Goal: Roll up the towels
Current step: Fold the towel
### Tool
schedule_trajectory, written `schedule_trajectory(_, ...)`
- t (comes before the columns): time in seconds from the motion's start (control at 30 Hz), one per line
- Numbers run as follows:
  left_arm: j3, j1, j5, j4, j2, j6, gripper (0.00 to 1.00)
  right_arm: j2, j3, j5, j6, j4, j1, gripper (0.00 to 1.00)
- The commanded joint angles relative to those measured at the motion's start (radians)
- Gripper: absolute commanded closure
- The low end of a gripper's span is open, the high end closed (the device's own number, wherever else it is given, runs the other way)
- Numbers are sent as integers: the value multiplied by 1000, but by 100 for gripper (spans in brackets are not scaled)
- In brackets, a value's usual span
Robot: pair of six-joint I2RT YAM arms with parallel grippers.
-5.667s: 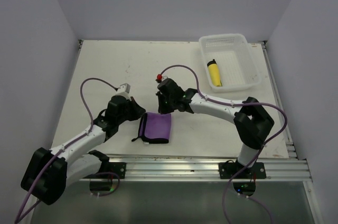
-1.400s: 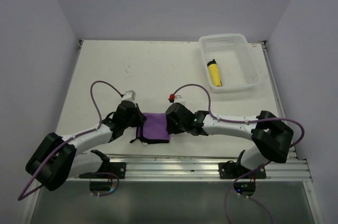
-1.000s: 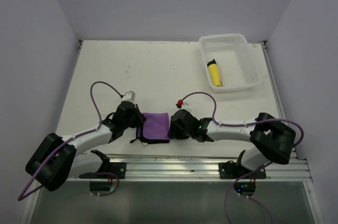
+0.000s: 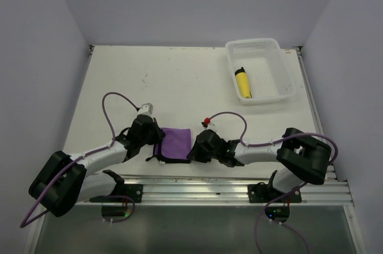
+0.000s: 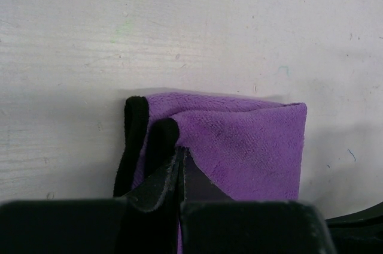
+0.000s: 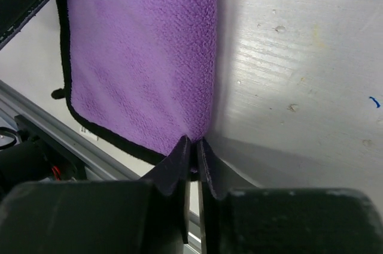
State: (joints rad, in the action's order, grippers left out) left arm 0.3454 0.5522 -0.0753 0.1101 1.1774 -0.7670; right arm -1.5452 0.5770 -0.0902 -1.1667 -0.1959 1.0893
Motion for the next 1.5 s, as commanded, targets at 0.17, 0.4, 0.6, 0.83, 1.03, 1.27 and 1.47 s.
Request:
schedule_trajectory(0.17, 6, 3, 26, -7, -67, -8, 100, 115, 52, -83, 142, 171, 8, 100)
schedule_trajectory(0.4, 73, 3, 71, -61, -91, -8, 100, 157, 223, -178, 406, 541, 7, 100)
schedule_trajectory(0.6, 50, 3, 175, 12, -107, -48, 100, 241, 254, -296, 547, 731, 9, 100)
schedule_trajectory(0.83, 53, 38, 190, 79, -91, -84, 100, 224, 316, -358, 677, 886, 12, 100)
schedule_trajectory(1.03, 40, 66, 198, 121, -58, -113, 100, 215, 314, -408, 702, 900, 14, 100)
schedule_trajectory(1.27, 50, 147, 215, 223, -6, -178, 100, 175, 328, -418, 665, 852, 41, 100)
schedule_trajectory(1.47, 75, 270, 194, 276, 66, -228, 100, 154, 351, -369, 604, 802, 49, 100)
